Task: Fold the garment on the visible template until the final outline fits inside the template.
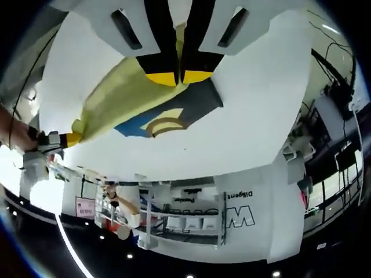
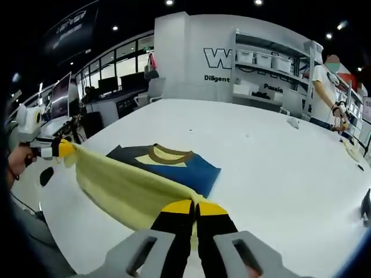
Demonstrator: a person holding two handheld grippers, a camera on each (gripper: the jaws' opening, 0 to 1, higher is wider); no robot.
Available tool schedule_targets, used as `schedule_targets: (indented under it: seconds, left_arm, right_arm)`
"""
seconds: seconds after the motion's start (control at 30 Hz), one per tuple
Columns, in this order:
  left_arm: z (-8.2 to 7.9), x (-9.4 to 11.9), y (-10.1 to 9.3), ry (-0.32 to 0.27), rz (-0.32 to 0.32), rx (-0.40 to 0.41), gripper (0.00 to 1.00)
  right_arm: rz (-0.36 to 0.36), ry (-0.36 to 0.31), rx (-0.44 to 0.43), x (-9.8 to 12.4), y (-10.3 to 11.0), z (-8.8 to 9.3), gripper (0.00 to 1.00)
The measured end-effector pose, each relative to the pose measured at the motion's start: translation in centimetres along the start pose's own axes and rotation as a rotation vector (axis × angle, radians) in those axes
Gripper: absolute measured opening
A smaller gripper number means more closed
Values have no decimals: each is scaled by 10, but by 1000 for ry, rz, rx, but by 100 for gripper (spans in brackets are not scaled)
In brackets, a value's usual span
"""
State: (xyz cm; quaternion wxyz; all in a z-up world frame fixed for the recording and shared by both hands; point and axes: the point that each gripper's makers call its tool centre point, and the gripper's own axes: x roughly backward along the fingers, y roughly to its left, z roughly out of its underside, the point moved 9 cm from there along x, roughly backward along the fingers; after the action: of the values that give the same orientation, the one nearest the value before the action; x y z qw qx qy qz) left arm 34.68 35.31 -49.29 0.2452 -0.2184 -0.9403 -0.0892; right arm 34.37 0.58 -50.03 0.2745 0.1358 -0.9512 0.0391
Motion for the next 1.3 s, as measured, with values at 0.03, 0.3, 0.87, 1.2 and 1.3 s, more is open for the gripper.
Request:
schedule_targets:
  seconds: [0.03,0.3,0.87,1.2,1.3]
  left_arm:
    - [-1,-3,1,14,-4,-32,0]
    - [-20,-22,10,-25,-7,-15,0]
    - [-35,-74,38,35,-1,-72,0]
    - [-24,-106,47,123,14,-98,0]
    - [-17,-118,50,151,8,-89,0]
  right_arm:
    - [0,0,-1,-3,0,-2,0]
    - [27,1,81,-22,-5,-11,0]
    - [17,13,95,-73,-21,-32,0]
    - [23,69,129,-106,-26,-27,0]
    - [20,75,131,-110,-26,-25,0]
